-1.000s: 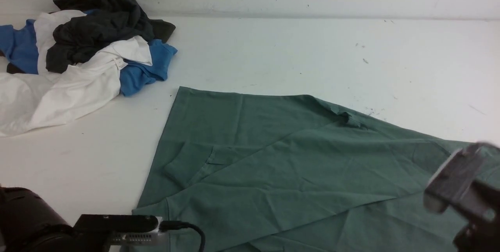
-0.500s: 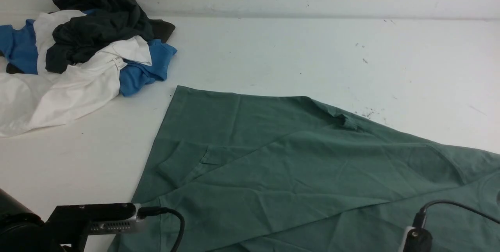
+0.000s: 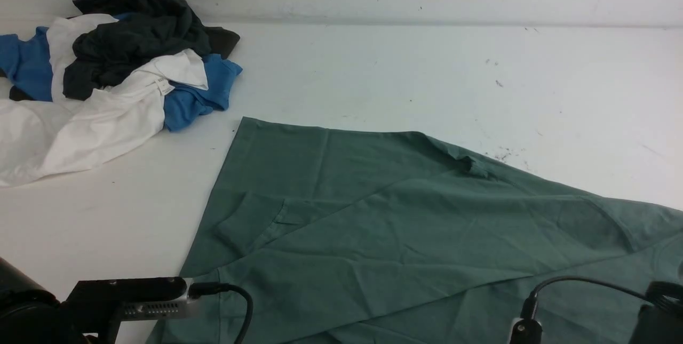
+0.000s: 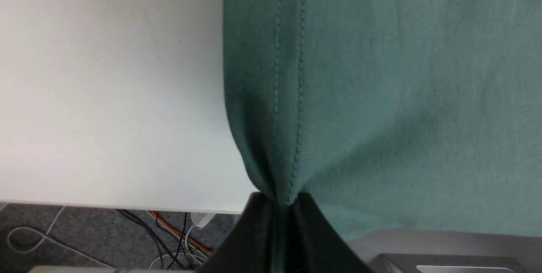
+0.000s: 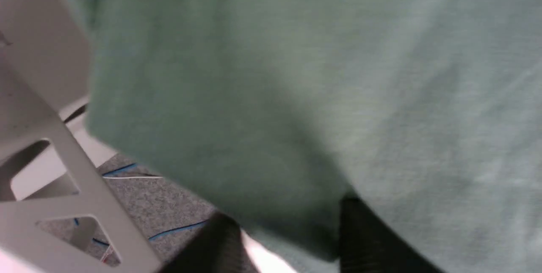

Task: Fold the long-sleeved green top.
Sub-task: Use both arms simultaneously to clamp the lower edge of the clothing fabric, then use both arms to drag the lower edge of the fabric forward and fold it over the upper edge

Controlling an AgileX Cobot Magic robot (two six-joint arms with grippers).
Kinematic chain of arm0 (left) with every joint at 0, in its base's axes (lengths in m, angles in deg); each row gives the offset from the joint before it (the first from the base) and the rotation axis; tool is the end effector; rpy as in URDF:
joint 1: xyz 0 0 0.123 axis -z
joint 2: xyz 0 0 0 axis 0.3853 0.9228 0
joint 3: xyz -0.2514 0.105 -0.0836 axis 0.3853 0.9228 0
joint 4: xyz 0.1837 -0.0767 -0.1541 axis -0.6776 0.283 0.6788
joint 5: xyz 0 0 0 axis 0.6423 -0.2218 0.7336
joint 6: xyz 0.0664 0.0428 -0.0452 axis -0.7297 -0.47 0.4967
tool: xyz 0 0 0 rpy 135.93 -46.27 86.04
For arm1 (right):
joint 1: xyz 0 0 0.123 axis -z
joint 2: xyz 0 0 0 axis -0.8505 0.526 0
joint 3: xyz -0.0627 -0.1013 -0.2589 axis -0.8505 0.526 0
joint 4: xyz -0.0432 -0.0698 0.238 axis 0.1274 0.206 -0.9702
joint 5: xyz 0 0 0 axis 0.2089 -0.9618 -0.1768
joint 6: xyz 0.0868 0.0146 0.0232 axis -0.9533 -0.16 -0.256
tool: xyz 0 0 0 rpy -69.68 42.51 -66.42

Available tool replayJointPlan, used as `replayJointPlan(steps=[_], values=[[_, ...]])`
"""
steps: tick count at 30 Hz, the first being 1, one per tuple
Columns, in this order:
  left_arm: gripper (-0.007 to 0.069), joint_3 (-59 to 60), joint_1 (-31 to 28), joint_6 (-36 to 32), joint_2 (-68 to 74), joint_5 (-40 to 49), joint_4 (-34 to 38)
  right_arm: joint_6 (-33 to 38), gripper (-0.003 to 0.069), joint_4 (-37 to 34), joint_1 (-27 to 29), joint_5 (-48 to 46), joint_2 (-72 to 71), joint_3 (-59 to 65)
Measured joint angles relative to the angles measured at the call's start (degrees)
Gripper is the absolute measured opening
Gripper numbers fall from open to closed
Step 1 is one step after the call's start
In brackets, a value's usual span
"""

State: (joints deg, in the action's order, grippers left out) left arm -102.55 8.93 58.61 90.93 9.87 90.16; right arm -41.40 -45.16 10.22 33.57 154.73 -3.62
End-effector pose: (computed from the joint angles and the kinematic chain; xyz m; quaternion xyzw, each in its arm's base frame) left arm 0.1278 -0.0826 0.1951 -0.0380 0.9987 -0.0318 0.0138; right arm 0.1159 0.1259 0.1492 0.5286 -0.8458 0.0307 0.0648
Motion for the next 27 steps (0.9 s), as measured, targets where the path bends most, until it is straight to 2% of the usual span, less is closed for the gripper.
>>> replayJointPlan(steps=[2, 3, 5, 6, 9, 14, 17, 21, 26, 27], values=[[0.002, -0.1, 0.0, 0.0, -0.3, 0.3, 0.4, -1.2, 0.0153, 0.8, 0.0, -0.3, 0.0, -0.5], [0.002, -0.1, 0.0, 0.0, -0.3, 0.3, 0.3, -1.4, 0.014, 0.9, 0.0, -0.4, 0.0, -0.6], [0.002, -1.5, 0.0, 0.0, -1.0, 1.9, 0.6, -2.6, 0.0035, 0.8, 0.0, -1.7, -0.4, -1.2], [0.002, -2.8, 0.0, 0.0, -1.3, 2.9, 0.5, -2.9, 0.0025, 0.6, 0.0, -2.7, -1.0, -1.5], [0.002, -8.2, 0.0, 0.0, -1.5, 5.3, -0.7, -5.5, 0.0021, 2.9, 0.0, -5.7, -4.2, -3.0], [0.002, -17.5, -1.1, 0.0, -0.7, 6.3, -3.3, -12.6, 0.0021, 11.4, 0.7, -9.7, -9.1, -7.6], [0.002, -27.4, -6.7, -2.0, 2.7, 6.8, -4.4, -16.3, 0.0021, 16.5, 4.7, -10.9, -11.5, -14.3], [0.002, -38.4, -13.3, -7.9, 9.0, 7.7, -2.6, -14.8, 0.0021, 16.4, 12.1, -9.4, -11.2, -21.3], [0.002, -54.7, -19.5, -14.2, 22.1, 8.2, 4.0, -6.3, 0.0021, 10.3, 23.1, -6.1, -5.9, -30.6], [0.002, -55.3, -19.5, -14.2, 22.6, 8.2, 4.0, -5.6, 0.0021, 10.0, 23.5, -6.0, -5.2, -31.4]])
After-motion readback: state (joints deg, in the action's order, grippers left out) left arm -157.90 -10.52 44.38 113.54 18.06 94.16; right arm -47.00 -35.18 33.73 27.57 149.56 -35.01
